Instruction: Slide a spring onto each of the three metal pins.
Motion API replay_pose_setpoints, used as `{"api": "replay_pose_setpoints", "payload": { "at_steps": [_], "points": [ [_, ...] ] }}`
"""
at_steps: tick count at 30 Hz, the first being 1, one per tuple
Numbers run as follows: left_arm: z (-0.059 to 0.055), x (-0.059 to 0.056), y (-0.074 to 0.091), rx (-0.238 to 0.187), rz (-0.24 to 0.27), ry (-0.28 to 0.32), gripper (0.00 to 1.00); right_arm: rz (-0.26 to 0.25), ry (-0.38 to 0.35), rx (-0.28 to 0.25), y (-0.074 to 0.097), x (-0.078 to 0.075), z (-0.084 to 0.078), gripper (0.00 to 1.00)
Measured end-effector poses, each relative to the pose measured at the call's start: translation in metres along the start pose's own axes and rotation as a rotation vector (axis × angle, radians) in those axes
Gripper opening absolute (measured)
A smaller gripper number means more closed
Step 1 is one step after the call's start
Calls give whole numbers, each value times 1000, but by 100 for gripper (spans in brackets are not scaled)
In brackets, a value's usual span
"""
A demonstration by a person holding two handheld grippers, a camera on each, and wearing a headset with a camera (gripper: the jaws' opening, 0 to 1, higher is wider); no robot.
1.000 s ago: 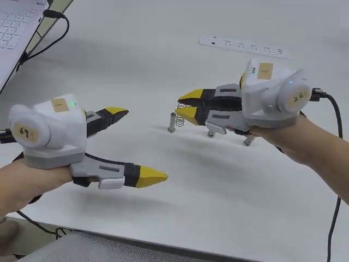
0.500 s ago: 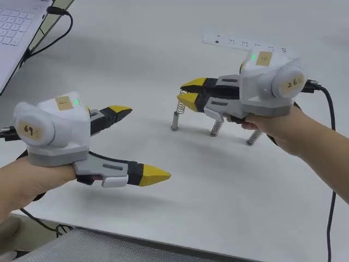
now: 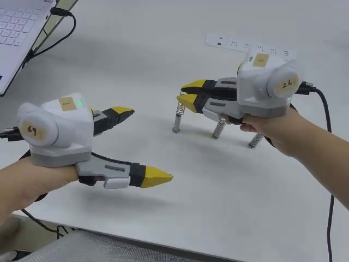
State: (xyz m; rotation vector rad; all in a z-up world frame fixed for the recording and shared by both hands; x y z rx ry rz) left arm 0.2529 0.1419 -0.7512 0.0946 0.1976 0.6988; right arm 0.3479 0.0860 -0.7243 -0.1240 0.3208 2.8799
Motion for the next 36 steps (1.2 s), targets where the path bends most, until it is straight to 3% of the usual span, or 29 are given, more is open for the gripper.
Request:
{"api": "replay_pose_setpoints", "payload": {
  "at_steps": [36],
  "points": [
    [-2, 2, 2, 1, 4, 11, 95, 3, -14, 33, -7, 0, -12, 7]
  ]
}}
Point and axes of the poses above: the centre of the closed fingertips' face, and the gripper's own axes: y roughly backward along the fingers, x roughly to its left, z roughly out of its top, the point moved 3 cm from there along y, roughly backward along the fingers, and after that the axes turned 11 degrees about -x, right-handed, at the moved point
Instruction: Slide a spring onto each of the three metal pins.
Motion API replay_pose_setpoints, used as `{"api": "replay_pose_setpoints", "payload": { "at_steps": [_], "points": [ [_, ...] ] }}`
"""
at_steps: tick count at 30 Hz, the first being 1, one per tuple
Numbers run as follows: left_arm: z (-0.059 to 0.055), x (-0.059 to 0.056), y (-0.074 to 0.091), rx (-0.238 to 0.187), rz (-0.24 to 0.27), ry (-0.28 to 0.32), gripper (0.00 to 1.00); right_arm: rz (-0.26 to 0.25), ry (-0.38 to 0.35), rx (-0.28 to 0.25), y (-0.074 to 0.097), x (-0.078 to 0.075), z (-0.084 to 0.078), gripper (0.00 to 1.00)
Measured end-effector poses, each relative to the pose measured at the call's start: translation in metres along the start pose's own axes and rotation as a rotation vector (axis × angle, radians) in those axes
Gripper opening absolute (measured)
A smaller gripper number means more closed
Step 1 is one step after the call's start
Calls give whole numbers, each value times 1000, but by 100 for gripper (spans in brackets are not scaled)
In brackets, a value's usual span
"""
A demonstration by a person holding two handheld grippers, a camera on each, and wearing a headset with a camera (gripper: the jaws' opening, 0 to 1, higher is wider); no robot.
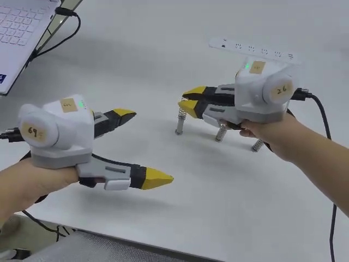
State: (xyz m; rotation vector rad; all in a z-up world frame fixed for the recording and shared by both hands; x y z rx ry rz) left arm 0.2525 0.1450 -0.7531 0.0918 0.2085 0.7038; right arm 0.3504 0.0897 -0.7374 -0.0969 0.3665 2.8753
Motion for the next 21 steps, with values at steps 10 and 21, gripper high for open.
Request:
{"api": "replay_pose_setpoints", "payload": {
  "at_steps": [10, 21],
  "points": [
    [-3, 0, 2, 1, 3, 4, 95, 1, 5, 19, -2, 2, -7, 8],
    [-4, 2, 3, 0, 10, 6, 95, 1, 17, 42, -3, 5, -16, 8]
  ]
}}
Point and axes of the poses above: the centre of the closed fingertips' face, and the gripper's own axes: y roughly backward along the fingers, x roughly to its left, z roughly out of its top, the point moved 3 cm from there along y, roughly backward along the fingers, and after that the axes turned 11 degrees about -x, right-handed, at the moved point
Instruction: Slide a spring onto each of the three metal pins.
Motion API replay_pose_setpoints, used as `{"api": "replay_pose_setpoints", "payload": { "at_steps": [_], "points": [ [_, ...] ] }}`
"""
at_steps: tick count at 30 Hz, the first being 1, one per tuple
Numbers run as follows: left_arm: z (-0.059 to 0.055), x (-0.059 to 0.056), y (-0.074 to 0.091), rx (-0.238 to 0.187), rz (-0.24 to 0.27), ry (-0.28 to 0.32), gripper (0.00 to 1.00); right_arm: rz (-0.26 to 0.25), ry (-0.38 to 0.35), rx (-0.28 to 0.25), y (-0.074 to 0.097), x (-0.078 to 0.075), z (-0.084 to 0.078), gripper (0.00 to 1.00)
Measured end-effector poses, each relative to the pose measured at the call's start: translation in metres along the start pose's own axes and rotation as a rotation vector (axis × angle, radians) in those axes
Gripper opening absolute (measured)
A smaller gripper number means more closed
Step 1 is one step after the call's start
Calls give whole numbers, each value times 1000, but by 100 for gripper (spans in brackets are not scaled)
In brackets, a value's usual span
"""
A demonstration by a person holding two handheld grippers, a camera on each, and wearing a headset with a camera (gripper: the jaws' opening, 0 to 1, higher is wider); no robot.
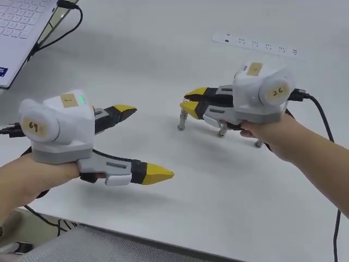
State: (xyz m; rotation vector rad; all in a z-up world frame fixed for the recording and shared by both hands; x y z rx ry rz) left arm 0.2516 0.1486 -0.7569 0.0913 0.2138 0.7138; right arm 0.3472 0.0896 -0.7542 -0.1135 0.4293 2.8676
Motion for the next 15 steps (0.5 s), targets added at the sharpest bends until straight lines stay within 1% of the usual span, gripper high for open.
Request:
{"api": "replay_pose_setpoints", "payload": {
  "at_steps": [6, 13, 15],
  "points": [
    [-2, 0, 0, 1, 0, 4, 95, 6, 9, 18, -2, 2, -5, 8],
    [-2, 1, 0, 4, 1, 4, 94, 24, 40, 62, -8, 4, -16, 8],
    [-2, 2, 0, 5, 3, 4, 94, 27, 35, 68, -9, 5, -17, 8]
  ]
}}
Point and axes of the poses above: the centre of the closed fingertips' face, and the gripper's own axes: y roughly backward along the fingers, x roughly to its left, z roughly out of its top, the point moved 3 cm from there along y, roughly backward along the fingers, and after that the axes turned 11 degrees about -x, right-handed, at the moved point
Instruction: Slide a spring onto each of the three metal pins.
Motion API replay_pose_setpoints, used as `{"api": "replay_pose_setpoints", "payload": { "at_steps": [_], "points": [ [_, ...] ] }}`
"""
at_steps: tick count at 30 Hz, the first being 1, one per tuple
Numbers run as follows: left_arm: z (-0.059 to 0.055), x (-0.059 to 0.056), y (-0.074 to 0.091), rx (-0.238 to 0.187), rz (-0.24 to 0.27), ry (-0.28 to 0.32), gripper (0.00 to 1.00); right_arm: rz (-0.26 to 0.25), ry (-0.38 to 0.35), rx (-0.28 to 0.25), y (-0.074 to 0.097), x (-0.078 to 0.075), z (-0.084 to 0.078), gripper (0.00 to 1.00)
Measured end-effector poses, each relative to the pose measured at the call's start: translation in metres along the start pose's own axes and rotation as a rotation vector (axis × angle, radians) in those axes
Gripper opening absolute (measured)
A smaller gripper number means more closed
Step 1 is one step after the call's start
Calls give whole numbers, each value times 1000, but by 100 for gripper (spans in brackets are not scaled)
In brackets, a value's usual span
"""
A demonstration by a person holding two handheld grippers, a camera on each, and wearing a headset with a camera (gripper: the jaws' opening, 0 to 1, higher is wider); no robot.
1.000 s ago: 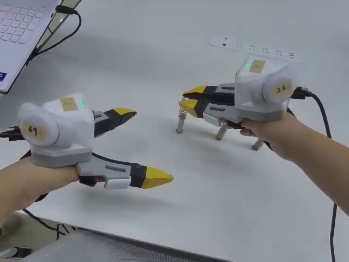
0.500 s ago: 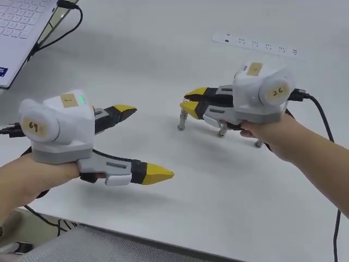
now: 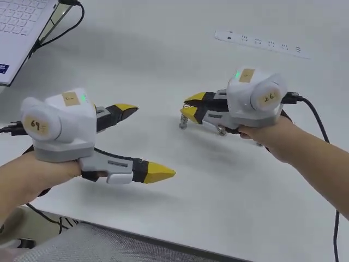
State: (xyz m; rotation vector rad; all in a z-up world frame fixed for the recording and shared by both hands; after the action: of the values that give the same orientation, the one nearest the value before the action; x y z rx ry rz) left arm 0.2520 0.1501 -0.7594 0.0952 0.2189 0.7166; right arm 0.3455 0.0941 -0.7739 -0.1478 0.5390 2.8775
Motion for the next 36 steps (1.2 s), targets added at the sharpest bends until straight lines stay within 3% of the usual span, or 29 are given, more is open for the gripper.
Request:
{"api": "replay_pose_setpoints", "payload": {
  "at_steps": [10, 28, 36],
  "points": [
    [-1, 1, 1, -1, 5, 5, 94, 13, 15, 44, -4, 5, -13, 8],
    [0, -2, -1, 0, -7, 3, 94, -17, -22, 38, -5, 6, -10, 12],
    [8, -3, -8, -6, -16, -11, 94, -26, -44, 12, 4, 6, -1, 17]
  ]
}}
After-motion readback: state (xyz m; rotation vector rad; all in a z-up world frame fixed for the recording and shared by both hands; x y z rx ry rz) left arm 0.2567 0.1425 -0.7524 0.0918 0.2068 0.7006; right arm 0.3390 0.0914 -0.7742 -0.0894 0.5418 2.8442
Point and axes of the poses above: the centre of the closed fingertips' face, and the gripper's own axes: y roughly backward along the fingers, x roughly to its left, z roughly out of its top, the point moved 3 cm from there along y, roughly backward along the fingers, and after that the axes turned 11 degrees about -x, right-handed, at the moved point
